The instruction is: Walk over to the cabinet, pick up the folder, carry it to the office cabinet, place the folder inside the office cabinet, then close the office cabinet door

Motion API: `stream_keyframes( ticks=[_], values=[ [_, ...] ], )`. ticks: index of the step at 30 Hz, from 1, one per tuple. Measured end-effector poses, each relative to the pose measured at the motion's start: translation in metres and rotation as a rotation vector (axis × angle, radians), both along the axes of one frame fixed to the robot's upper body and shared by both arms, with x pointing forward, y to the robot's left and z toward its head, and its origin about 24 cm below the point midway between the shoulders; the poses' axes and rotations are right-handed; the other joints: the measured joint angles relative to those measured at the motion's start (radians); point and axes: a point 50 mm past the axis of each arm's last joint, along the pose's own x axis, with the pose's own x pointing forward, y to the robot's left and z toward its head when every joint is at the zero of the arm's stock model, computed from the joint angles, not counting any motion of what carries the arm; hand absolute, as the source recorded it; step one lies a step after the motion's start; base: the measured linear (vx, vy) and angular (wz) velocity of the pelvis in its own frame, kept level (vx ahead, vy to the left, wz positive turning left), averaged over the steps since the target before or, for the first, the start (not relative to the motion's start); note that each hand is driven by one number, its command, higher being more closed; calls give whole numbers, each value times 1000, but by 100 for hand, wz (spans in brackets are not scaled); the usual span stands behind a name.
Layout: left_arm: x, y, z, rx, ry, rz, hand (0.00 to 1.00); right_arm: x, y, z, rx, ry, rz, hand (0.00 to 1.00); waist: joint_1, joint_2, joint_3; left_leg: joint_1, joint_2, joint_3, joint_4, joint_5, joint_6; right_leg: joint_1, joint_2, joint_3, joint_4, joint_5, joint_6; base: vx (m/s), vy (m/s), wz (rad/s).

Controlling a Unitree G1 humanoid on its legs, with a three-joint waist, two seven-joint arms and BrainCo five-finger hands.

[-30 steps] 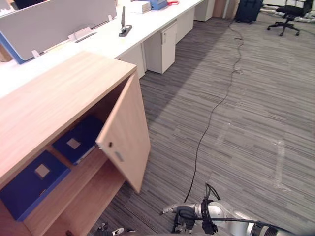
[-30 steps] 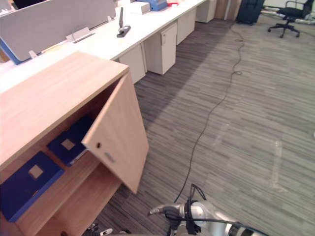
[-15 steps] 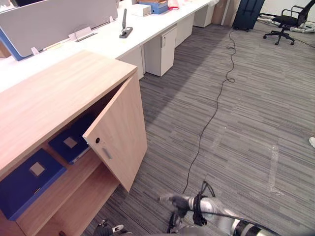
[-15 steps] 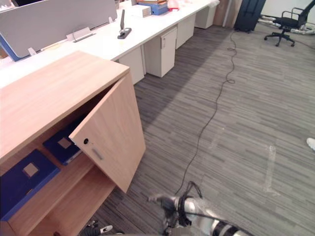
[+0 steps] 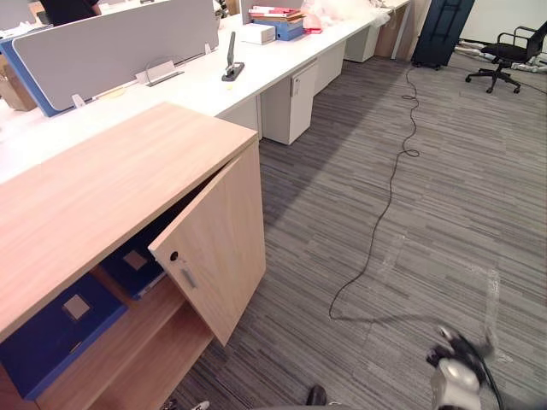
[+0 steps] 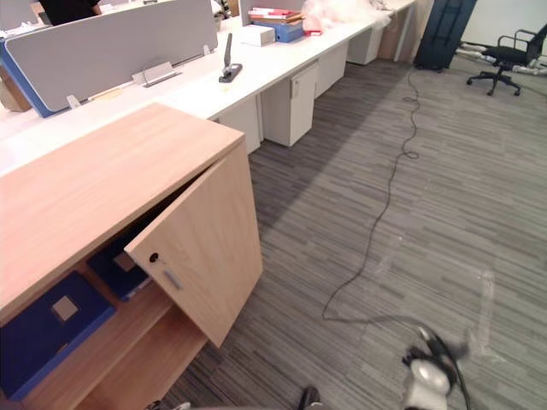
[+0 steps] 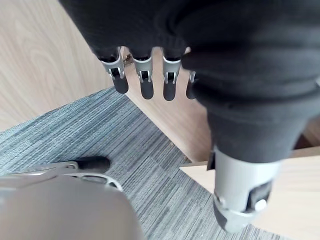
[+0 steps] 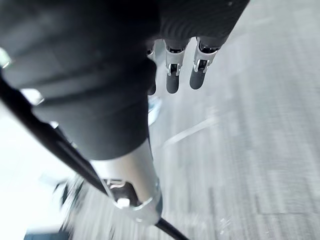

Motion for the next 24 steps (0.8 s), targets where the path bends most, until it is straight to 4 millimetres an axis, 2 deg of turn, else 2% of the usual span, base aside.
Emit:
stream_keyframes(
  ticks=[1,2,3,4,5,6,8,10,11,12,13,14,16,17,18,19,20,21,22,24],
  values=[
    [3,-1,0,-2,-8,12,0,-12,15,-14,94,-3,-80,0,1,2,0,13,-2,2,-1,0,0,15,-5,-4,0,-2,3,91,127,20],
    [7,-3,1,-7,-19,20,0,-22,40,-30,220,-19,-164,0,1,6,-2,21,-7,2,-1,0,1,29,-15,-25,1,-7,12,54,117,34],
    [13,-7,1,-18,-35,21,0,-25,69,-44,369,-55,-220,0,5,11,-1,26,-15,1,-3,3,5,44,-27,-40,4,-12,22,6,104,45],
    [16,-12,1,-30,-47,22,0,-24,93,-52,462,-56,-193,0,9,17,-4,25,-19,-3,-6,5,11,48,-37,-57,9,-21,35,-5,71,51],
    [18,-15,1,-39,-57,24,0,-20,95,-52,471,-78,-175,0,7,19,-6,24,-26,-9,-9,8,17,53,-46,-68,11,-25,42,-30,109,58],
    [23,-24,2,-56,-73,3,0,-10,96,-52,496,-106,-81,0,13,21,-8,23,-42,-35,-16,10,35,60,-68,-97,22,-32,49,-40,125,68],
    [29,-37,2,-85,-87,-41,0,8,112,-53,562,-118,63,0,20,20,-12,6,-65,-82,-10,10,59,66,-102,-141,49,-41,62,-57,126,80],
    [39,-43,4,-93,-104,-129,0,25,140,-56,672,-105,228,0,22,19,-14,-31,-111,-220,-11,32,97,82,-178,-263,132,-75,97,-32,88,157],
    [40,-44,4,-95,-104,-150,0,26,145,-56,686,-95,259,0,23,19,-14,-41,-121,-260,-11,41,102,94,-198,-299,155,-85,109,34,86,199],
    [40,-44,3,-96,-99,-186,0,28,151,-57,707,-72,326,0,34,18,-14,-49,-149,-333,-16,58,116,110,-240,-346,213,-100,117,82,110,180],
    [43,-43,4,-94,-108,-191,0,34,155,-56,724,-72,380,0,59,19,-14,-61,-167,-387,-19,69,125,110,-270,-320,264,-111,115,86,116,165],
    [44,-43,5,-91,-109,-204,0,37,158,-55,735,-76,402,0,61,18,-13,-67,-175,-416,-20,75,127,110,-279,-280,284,-114,111,76,105,130],
    [48,-39,6,-79,-114,-256,0,48,167,-52,765,-110,443,0,65,13,-9,-78,-185,-489,-27,93,124,85,-279,-69,342,-125,97,51,49,117],
    [52,-37,7,-76,-119,-286,0,56,171,-49,787,-144,446,0,66,10,-2,-84,-189,-554,-33,107,119,64,-246,147,362,-196,70,37,-12,106],
    [53,-35,8,-70,-120,-291,0,57,171,-49,792,-154,441,0,65,1,0,-97,-191,-577,-31,111,117,57,-222,227,360,-239,73,36,-95,112],
    [55,-30,8,-62,-121,-295,0,58,171,-48,802,-172,418,0,61,-18,8,-118,-195,-620,-29,119,107,50,-185,332,349,-282,93,29,-191,134],
    [58,-24,9,-52,-120,-286,0,54,169,-50,812,-183,370,0,56,-53,22,-151,-215,-690,-24,131,88,46,-140,429,320,-324,92,26,-218,136],
    [60,-23,9,-54,-125,-272,0,51,167,-52,814,-176,348,0,56,-66,27,-161,-223,-710,-25,135,79,48,-140,443,318,-355,108,16,-247,124],
    [61,-20,10,-54,-129,-254,0,46,166,-54,825,-172,298,0,59,-74,29,-170,-228,-727,-31,141,64,58,-135,454,323,-376,141,4,-248,87],
    [56,-23,8,-83,-127,-179,0,31,154,-59,810,-152,226,0,60,-47,36,-162,-193,-756,-63,150,51,59,-115,392,354,-406,131,-21,-289,77]
  ],
)
